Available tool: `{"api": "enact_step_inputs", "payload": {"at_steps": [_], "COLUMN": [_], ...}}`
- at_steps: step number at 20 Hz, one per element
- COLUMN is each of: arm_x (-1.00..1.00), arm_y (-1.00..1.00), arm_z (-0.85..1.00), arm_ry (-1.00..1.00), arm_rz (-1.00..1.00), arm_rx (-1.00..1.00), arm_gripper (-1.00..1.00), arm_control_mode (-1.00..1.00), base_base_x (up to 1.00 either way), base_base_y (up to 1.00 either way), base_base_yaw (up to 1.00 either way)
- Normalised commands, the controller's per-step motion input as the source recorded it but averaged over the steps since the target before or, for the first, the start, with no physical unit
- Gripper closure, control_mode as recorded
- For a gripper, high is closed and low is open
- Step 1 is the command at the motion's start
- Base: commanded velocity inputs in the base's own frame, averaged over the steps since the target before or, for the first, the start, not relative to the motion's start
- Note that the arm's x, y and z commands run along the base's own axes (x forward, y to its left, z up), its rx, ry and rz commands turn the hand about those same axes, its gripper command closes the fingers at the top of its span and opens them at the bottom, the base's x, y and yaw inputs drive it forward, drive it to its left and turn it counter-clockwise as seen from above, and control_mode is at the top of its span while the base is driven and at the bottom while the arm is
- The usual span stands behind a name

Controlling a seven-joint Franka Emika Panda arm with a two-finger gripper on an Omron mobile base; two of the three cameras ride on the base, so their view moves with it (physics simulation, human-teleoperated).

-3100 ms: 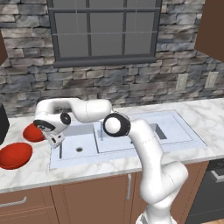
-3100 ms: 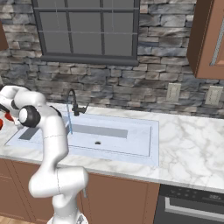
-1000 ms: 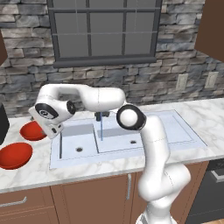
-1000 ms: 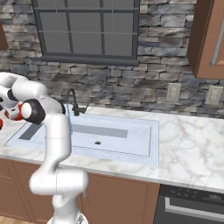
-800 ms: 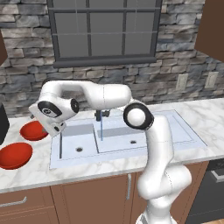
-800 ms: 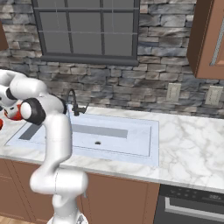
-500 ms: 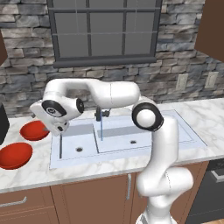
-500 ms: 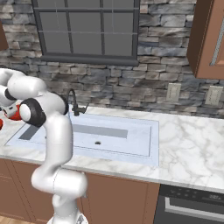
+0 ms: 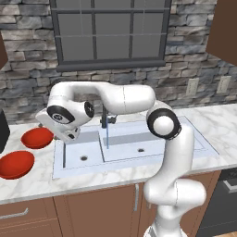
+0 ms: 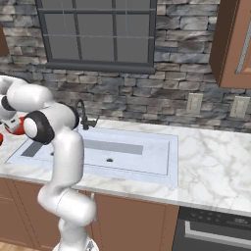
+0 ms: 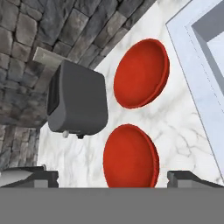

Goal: Rinse each bowl for a few seconds and place them down in the sink or on the counter.

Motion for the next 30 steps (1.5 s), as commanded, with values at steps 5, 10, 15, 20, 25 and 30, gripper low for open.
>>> {"api": "enact_step_inputs", "payload": {"at_steps": [5,10,15,20,25,30], "arm_x": [0.0,0.03,0.0,0.0,0.0,0.0], "arm_y": [-0.03,0.02,0.1,0.29,0.5,0.64], "arm_z": [0.35,0.2,-0.05,-0.1,0.0,0.09], "arm_ry": [0.19,0.22,0.15,0.03,0.0,0.0], "arm_rz": [0.0,0.0,0.03,0.03,0.01,0.0], "arm_rx": [-0.19,-0.08,-0.01,-0.03,-0.15,-0.27], "arm_gripper": [-1.0,-1.0,-1.0,-1.0,-1.0,-1.0], "arm_control_mode": [-1.0,-1.0,-1.0,-1.0,-1.0,-1.0], "base_base_x": [0.0,0.0,0.0,0.0,0.0,0.0], "base_base_y": [0.0,0.0,0.0,0.0,0.0,0.0], "base_base_yaw": [0.0,0.0,0.0,0.0,0.0,0.0]}}
